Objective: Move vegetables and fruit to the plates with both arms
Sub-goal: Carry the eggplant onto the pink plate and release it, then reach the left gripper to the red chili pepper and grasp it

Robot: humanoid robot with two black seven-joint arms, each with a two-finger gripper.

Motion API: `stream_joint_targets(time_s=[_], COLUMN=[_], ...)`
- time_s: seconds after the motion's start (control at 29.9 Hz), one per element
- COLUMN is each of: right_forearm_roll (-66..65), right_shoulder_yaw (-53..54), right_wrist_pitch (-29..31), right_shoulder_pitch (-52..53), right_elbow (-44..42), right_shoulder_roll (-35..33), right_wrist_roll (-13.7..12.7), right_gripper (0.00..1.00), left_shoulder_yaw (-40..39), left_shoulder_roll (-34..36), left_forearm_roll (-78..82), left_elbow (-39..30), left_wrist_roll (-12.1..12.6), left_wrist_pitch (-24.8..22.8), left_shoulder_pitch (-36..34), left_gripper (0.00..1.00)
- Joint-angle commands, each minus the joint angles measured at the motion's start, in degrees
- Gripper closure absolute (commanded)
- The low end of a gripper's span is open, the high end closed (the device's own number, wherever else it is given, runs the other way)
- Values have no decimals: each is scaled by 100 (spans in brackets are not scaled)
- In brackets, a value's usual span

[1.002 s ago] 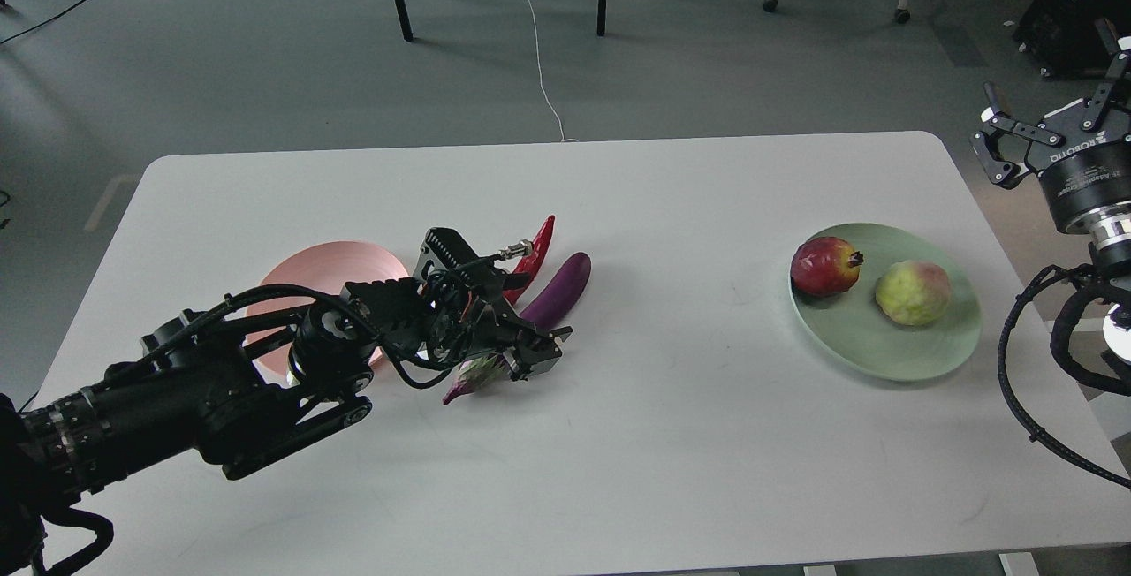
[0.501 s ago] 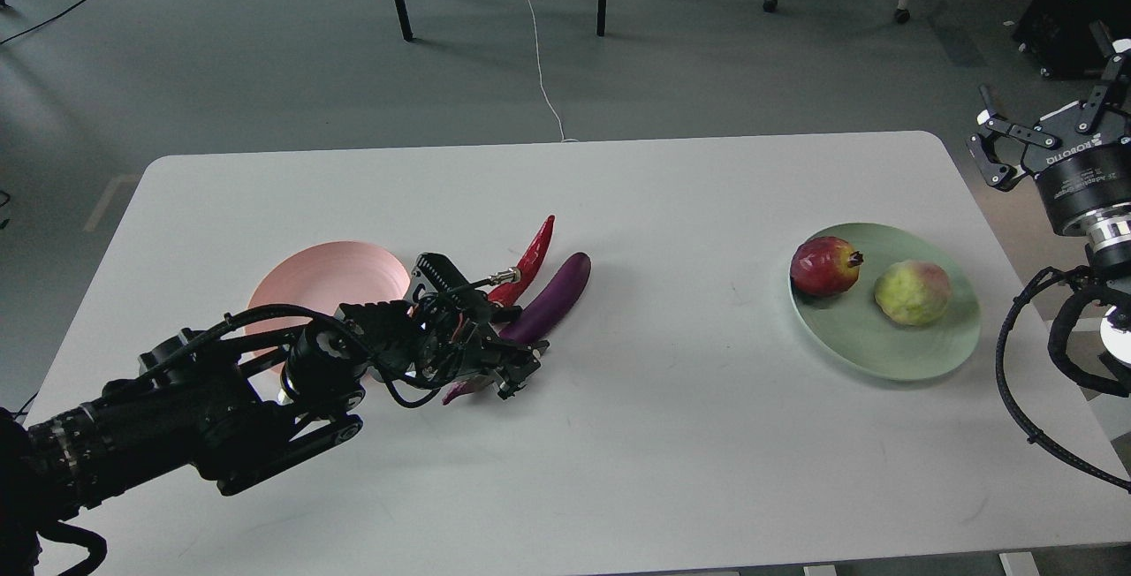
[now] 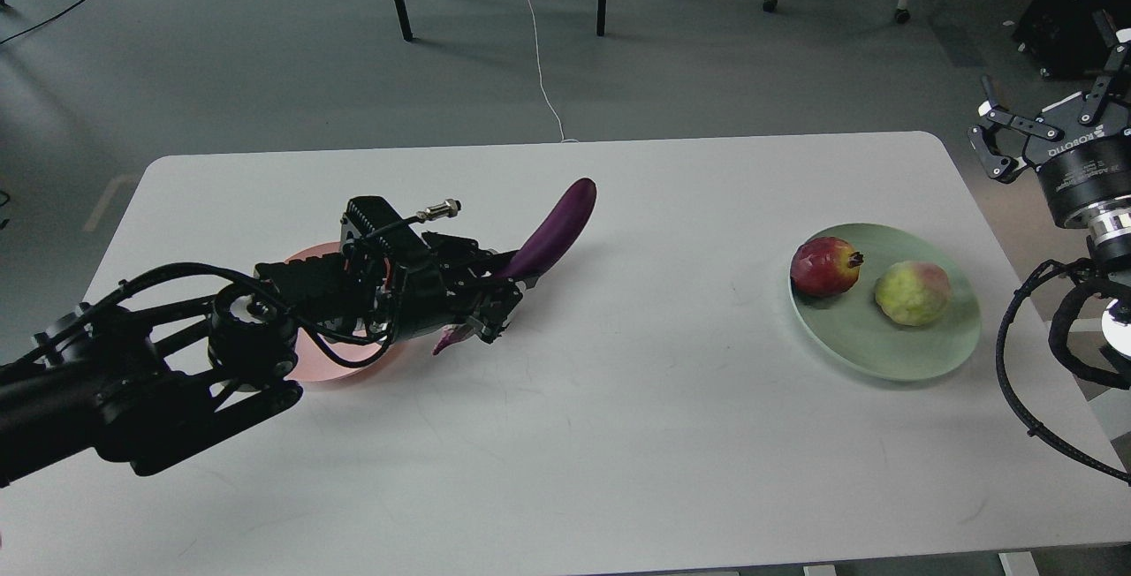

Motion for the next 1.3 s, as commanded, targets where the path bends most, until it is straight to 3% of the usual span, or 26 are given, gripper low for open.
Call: stream_joint_targets(time_s=[0.0, 0.13, 0.4, 0.47, 0.57, 0.84, 1.04, 1.27], right_forearm_roll=[-10, -18, -71, -71, -80, -89, -106, -106], right_shoulder_yaw=[-38, -47, -65, -65, -65, -56, -65, -56], right_wrist_pitch=[-9, -9, -9, -1, 0, 0, 8, 8], right_shoulder_pitch=[104, 96, 105, 105, 105, 87, 52, 43], right_elbow=[-19, -10, -19, -10, -10, 16, 8, 25], right_shoulder_roll=[14, 22, 14, 5, -30, -39, -39, -48], right_wrist_roll=[1, 1, 1, 1, 1, 1, 1, 1], right_gripper=[2, 2, 2, 2, 2, 2, 2, 2], left_shoulder_yaw=[35, 210, 228, 228, 229, 80, -149, 113], left_shoulder_roll=[848, 1236, 1193, 1149, 1140, 1131, 1061, -221], left_forearm_roll=[-71, -80, -89, -89, -89, -237, -1599, -1452], left_elbow=[-50, 441, 943, 1057, 1066, 1040, 1014, 1119], left_wrist_roll=[-172, -278, -304, -295, -313, -322, -278, -155], left_wrist_pitch=[5, 40, 136, 136, 136, 163, 75, -180], left_shoulder_pitch=[86, 428, 842, 842, 834, 720, -316, -617], left_gripper=[83, 83, 77, 63, 29, 19, 15, 16])
